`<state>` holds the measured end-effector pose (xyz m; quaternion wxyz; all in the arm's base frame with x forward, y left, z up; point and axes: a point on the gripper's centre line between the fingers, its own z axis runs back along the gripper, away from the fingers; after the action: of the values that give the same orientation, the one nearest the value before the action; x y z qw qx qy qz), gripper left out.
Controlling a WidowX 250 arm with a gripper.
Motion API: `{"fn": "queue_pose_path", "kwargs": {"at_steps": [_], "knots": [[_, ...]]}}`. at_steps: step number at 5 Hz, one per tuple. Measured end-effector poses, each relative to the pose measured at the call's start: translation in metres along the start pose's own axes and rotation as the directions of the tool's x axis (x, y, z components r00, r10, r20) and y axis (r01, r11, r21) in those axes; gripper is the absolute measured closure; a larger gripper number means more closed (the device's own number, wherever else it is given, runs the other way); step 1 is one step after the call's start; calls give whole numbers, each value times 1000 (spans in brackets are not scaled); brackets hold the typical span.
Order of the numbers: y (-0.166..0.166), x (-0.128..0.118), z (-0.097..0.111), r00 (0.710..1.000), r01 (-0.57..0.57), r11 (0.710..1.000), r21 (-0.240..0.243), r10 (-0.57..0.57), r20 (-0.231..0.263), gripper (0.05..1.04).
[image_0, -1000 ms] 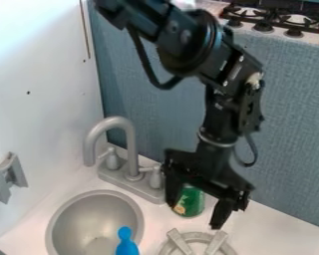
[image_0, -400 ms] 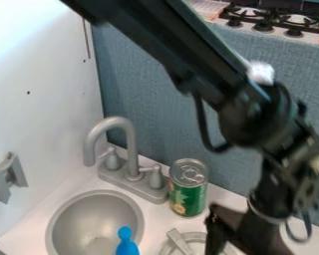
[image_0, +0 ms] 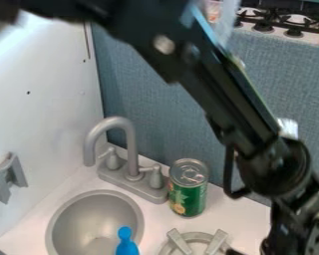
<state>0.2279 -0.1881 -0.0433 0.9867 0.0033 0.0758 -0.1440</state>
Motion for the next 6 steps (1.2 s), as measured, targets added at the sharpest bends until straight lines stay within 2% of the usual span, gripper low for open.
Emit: {"fn": "queue_pose_path", "kwargs": {"at_steps": [2, 3, 4, 5, 6], "knots": [[-1, 2, -26, 997, 24, 1000, 14, -23, -75, 83], [1, 0, -31, 995, 11, 1000, 25, -8, -102, 83], [3, 2, -43, 992, 14, 1000, 11, -12, -127, 136], [3, 9, -47, 993, 11, 1000, -12, -12, -117, 403], [1, 15, -46, 996, 21, 1000, -21, -23, -90, 447]]}}
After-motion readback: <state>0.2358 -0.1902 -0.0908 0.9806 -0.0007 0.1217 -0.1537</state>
